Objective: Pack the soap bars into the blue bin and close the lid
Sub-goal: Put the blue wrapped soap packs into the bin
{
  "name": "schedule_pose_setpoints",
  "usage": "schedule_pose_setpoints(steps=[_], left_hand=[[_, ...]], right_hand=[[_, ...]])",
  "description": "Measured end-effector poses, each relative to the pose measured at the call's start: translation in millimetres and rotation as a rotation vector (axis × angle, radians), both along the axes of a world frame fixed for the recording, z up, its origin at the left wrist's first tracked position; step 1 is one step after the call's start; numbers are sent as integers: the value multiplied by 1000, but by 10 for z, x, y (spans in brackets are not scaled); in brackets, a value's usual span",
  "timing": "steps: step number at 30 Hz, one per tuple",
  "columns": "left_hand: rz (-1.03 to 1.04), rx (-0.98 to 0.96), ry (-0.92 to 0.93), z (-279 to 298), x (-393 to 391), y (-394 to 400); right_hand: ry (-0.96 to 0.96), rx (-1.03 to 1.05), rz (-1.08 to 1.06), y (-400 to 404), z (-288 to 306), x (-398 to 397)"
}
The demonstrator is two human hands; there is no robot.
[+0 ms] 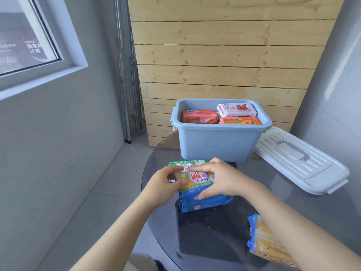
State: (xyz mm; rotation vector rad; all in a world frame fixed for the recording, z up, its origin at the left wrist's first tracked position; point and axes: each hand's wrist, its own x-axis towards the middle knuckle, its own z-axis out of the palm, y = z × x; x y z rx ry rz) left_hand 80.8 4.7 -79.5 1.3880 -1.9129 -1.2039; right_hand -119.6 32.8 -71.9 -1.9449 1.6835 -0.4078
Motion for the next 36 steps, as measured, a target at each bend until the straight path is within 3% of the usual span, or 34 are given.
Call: schedule_pose_setpoints(steps=[5,9,12,14,21,25,30,36], left_hand=[[111,113,-35,-63,-43,28],[101,264,-164,-50,-32,49],[118,398,-32,-41,-55,70],[147,431,28,-46,-80,105],[195,413,140,95,-150,284],[131,303,222,434,-141,235],[77,106,293,1085,-221,-151],[62,89,261,1613,-453,-828]], right_hand=[[-13,42,-12,68,-31,-80],[-121,51,-389,99,-71,-205],[-432,361,-510,152,-49,-207],[-582,431,-545,181,-23,-155],[-636,351,-591,360,178,-130],[-675,246,-548,427,551,-221],[-757,36,-510,218,1178,-302],[-788,-26,-576,-412,1554,-341]])
